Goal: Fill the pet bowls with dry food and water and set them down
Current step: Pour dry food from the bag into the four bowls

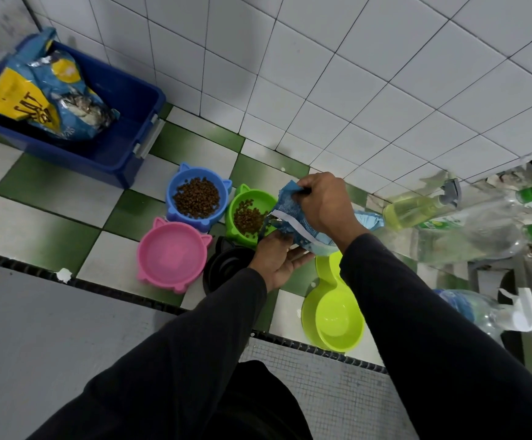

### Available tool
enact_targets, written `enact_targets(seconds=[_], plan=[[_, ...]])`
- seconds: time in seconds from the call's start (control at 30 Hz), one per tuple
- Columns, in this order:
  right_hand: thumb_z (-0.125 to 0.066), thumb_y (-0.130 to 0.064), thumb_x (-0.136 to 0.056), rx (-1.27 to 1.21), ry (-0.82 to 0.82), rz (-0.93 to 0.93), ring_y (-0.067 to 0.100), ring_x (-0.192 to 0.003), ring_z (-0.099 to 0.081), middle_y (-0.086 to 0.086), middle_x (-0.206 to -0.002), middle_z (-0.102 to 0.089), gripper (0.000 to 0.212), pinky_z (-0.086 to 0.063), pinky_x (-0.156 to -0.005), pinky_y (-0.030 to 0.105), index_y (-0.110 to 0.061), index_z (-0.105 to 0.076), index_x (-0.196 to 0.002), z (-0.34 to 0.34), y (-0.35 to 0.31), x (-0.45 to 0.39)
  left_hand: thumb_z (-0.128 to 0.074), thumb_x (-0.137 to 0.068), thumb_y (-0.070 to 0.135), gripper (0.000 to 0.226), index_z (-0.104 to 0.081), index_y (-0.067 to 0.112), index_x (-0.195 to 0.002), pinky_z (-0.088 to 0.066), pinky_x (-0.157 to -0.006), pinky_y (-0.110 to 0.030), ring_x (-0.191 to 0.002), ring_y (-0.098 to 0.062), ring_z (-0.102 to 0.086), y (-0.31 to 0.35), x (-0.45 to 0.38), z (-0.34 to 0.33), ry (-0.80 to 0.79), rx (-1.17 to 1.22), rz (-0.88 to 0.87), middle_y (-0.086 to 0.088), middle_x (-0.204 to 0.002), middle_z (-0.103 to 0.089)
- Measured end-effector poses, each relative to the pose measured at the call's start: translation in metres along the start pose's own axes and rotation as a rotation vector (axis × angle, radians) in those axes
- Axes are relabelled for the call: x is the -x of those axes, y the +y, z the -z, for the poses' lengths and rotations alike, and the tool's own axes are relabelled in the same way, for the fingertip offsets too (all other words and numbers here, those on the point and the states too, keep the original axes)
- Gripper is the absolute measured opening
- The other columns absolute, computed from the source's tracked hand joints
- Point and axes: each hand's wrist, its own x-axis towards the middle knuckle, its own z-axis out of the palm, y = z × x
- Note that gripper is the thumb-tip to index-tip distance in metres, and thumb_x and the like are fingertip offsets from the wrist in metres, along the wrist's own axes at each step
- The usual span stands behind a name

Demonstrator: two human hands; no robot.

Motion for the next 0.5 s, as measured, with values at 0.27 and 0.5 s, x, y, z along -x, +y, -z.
enact_targets(seconds=[0.27,0.5], plan=[[-0.068,-0.011,-0.093,-0.058,0.016,-0.048,0.020,-0.079,-0.057,0.010,-0.088,-0.070,0.012,-0.032,-0.063,0.015,-0.008,-0.077,-0.100,-0.0012,0.0008,-0.0005,-0.037,-0.111,0.009,0.021,-0.058,0.012,-0.113,-0.051,-0.095,-0.053,-0.094,-0.031,-0.066,-0.0009,0.0030,0.0003,0.060,-0.018,0.019,-0.012,-0.107,-0.065],[-0.067,-0.012,-0.094,-0.074,0.021,-0.049,0.017,-0.078,-0.055,0.008,-0.088,-0.068,0.013,-0.033,-0.064,0.016,-0.008,-0.077,-0.101,-0.0036,0.0025,-0.0016,-0.039,-0.111,0.014,0.021,-0.059,0.015,-0.117,-0.052,-0.096,-0.050,-0.092,-0.028,-0.068,-0.0029,0.0039,-0.0028,0.069,-0.049,0.018,-0.009,-0.106,-0.067]])
